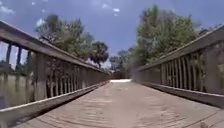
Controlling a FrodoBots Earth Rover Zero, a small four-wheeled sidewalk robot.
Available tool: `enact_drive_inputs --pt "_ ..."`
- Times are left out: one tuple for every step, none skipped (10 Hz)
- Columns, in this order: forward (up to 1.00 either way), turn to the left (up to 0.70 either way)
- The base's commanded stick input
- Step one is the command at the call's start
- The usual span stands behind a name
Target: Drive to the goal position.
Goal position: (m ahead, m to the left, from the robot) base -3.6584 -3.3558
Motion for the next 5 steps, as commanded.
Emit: enact_drive_inputs --pt "0.45 0.00" --pt "0.45 0.00" --pt "0.45 0.00" --pt "0.45 0.00" --pt "0.45 0.00"
